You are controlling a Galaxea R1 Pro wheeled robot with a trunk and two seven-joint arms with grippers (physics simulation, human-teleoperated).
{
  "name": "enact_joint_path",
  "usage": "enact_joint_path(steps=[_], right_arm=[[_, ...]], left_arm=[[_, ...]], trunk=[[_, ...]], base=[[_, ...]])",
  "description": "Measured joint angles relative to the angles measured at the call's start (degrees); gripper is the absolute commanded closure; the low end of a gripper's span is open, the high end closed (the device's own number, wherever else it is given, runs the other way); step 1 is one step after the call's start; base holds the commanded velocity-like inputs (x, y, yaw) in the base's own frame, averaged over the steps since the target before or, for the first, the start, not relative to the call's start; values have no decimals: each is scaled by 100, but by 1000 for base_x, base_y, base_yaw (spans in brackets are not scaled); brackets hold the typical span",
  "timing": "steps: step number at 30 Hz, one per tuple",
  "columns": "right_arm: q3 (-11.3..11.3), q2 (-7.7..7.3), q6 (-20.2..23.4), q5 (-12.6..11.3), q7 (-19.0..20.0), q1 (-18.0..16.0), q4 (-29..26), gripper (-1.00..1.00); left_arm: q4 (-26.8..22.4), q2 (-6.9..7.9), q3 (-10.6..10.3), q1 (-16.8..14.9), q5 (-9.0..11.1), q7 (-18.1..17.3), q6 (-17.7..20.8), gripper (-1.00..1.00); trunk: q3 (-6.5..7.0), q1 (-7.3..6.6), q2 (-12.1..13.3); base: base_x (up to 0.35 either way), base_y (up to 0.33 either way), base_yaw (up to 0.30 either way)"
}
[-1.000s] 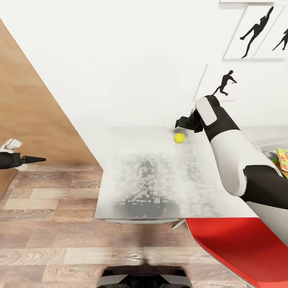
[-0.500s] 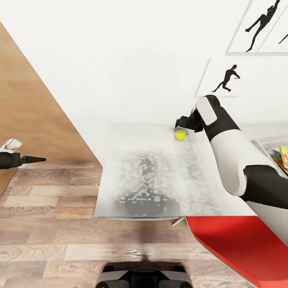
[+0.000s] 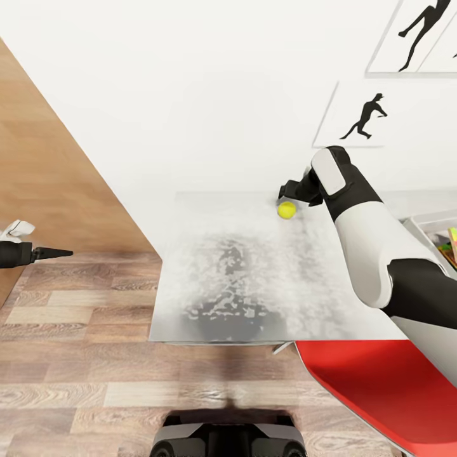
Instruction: Put all the toys in the child's room - the three board games (two on the bed and one on the table), the two jigsaw puzzles on the table, and the tennis ball on the table - inside the toy box on the table in the child's room.
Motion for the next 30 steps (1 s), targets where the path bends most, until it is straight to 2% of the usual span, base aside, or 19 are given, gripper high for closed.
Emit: enact_joint_path(steps=[17, 25, 28, 30], right_arm=[[5, -3, -119, 9, -6, -22, 0, -100], [30, -8, -368, 12, -6, 3, 0, -100], [153, -6, -534, 24, -5, 12, 4, -100], [346, -10, -691, 45, -5, 18, 5, -100]], left_arm=[[-2, -7, 2, 0, 14, 0, 5, -100], [-70, 0, -7, -1, 192, 0, 0, -100], [-97, 1, -9, -1, 219, 0, 0, -100], [-106, 1, -9, -2, 228, 0, 0, -100]], trunk=[[-162, 0, 0], [-238, 0, 0], [-267, 0, 0], [-286, 0, 0]], base=[[0, 0, 0], [0, 0, 0], [0, 0, 0], [0, 0, 0]])
